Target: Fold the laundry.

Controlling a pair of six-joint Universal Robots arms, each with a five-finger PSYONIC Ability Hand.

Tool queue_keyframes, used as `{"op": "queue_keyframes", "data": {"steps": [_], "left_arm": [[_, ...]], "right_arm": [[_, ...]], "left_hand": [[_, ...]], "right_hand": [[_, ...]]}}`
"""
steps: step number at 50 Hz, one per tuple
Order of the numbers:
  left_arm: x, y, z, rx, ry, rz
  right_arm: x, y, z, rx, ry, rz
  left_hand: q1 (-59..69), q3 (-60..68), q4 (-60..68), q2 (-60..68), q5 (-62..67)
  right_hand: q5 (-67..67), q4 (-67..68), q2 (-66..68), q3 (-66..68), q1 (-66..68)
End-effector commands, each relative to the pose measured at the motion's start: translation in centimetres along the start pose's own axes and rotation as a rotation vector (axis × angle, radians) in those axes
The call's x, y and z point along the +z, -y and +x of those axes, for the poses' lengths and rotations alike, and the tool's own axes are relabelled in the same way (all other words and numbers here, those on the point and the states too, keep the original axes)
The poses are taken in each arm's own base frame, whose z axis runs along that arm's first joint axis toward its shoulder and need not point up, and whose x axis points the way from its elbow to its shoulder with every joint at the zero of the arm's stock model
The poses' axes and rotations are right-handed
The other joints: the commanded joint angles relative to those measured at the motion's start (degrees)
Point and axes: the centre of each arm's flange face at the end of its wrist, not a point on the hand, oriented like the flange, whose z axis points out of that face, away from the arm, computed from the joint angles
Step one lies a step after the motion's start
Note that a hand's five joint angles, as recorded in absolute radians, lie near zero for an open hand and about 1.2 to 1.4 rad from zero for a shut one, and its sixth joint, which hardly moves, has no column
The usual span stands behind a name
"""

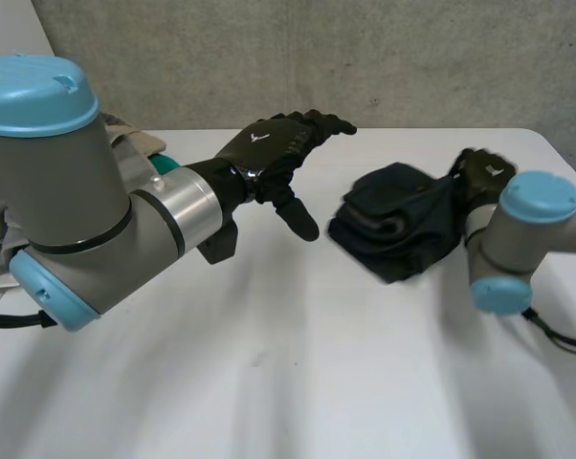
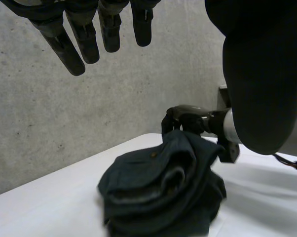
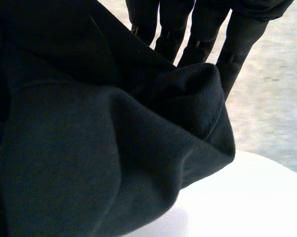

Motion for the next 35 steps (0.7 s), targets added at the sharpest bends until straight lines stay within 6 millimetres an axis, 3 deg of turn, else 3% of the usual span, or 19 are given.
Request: {"op": "queue_keyframes", "data": {"steps": [1,6,10,18,21,32,33,35], "left_arm": [[0.6,-0.2,-0.2,-0.005,-0.001,0.0],[1.1,-0.7,-0.4,-0.013,0.004,-0.017],[1.4,-1.3,-0.6,-0.02,0.011,-0.032],[1.9,-2.1,-0.8,-0.035,0.024,-0.066],[2.0,-2.1,-0.6,-0.038,0.022,-0.075],[1.9,-2.0,0.6,-0.033,-0.002,-0.078],[1.8,-2.1,0.6,-0.034,-0.001,-0.082],[1.6,-1.9,0.7,-0.034,0.0,-0.082]], "right_arm": [[6.3,0.2,5.9,-0.009,-0.178,0.062],[9.6,0.3,9.9,-0.038,-0.252,0.135],[10.9,1.2,12.7,-0.031,-0.3,0.212],[11.4,2.9,18.5,-0.026,-0.441,0.293],[11.3,2.7,20.2,-0.029,-0.481,0.286],[10.0,0.5,20.8,-0.003,-0.497,0.13],[9.8,0.5,20.7,0.009,-0.483,0.102],[9.5,0.6,20.6,0.017,-0.467,0.077]], "left_hand": [[-0.6,-1.9,-1.5,-1.7,-2.6],[-0.6,-1.9,-1.5,-1.7,-2.6],[-0.6,-1.9,-1.5,-1.7,-2.6],[-0.6,-1.9,-1.5,-1.7,-2.6],[-0.6,-1.9,-1.5,-1.7,-2.6],[-0.6,-1.9,-1.5,-1.7,-2.6],[-0.6,-1.9,-1.5,-1.7,-2.6],[-0.6,-1.9,-1.5,-1.7,-2.6]], "right_hand": [[14.0,11.7,13.4,12.6,17.0],[14.0,11.7,13.4,12.6,17.0],[14.0,11.7,13.4,12.6,17.0],[14.0,11.7,13.4,12.6,17.0],[14.0,11.7,13.4,12.6,17.0],[14.0,11.7,13.4,12.6,17.0],[-15.7,-17.9,-16.3,-17.1,-12.6],[-54.1,-56.4,-54.8,-55.5,-51.1]]}}
